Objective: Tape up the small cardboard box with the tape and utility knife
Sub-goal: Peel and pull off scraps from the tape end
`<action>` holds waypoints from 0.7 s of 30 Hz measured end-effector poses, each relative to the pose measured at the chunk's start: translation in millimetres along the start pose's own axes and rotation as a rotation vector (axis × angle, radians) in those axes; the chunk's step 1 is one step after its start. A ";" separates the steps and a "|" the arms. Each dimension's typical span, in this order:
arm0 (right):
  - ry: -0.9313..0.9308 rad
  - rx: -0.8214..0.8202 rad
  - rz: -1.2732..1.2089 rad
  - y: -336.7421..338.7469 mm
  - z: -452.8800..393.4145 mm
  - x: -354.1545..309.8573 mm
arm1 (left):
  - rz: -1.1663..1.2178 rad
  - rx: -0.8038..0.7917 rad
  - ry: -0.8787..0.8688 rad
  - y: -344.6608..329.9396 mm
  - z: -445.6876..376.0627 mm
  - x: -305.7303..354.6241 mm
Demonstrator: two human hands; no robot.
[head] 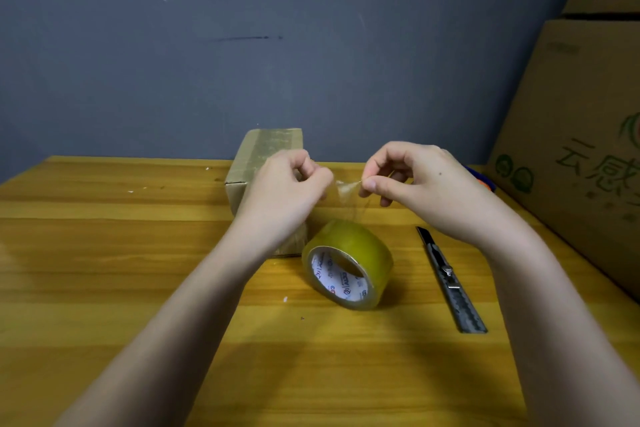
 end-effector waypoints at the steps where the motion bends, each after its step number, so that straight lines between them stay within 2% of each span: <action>1: -0.002 -0.004 -0.001 -0.3 0.2 -0.1 | 0.039 0.017 -0.006 1.9 -1.3 -1.0; 5: -0.007 0.025 0.020 0.5 -0.1 -0.5 | 0.151 0.048 -0.135 4.0 -3.7 11.6; 8: -0.014 0.043 0.026 3.6 -0.1 0.8 | 0.085 -0.126 -0.187 -9.4 -1.8 14.5; 10: -0.012 0.041 0.025 4.8 0.3 0.9 | 0.009 -0.177 -0.194 -12.7 -1.5 11.4; 21: -0.053 -0.033 -0.082 4.2 -1.2 6.4 | -0.040 -0.175 -0.213 -7.6 -4.2 12.4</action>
Point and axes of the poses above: each hand's wrist, its own z-axis away from the middle knuckle, its own y-axis out of the back of the hand, x = y × z, the point moved 7 cm from there along -z, towards the middle knuckle, and after that the axes turned 15 degrees about -y, right-handed, at the moved point
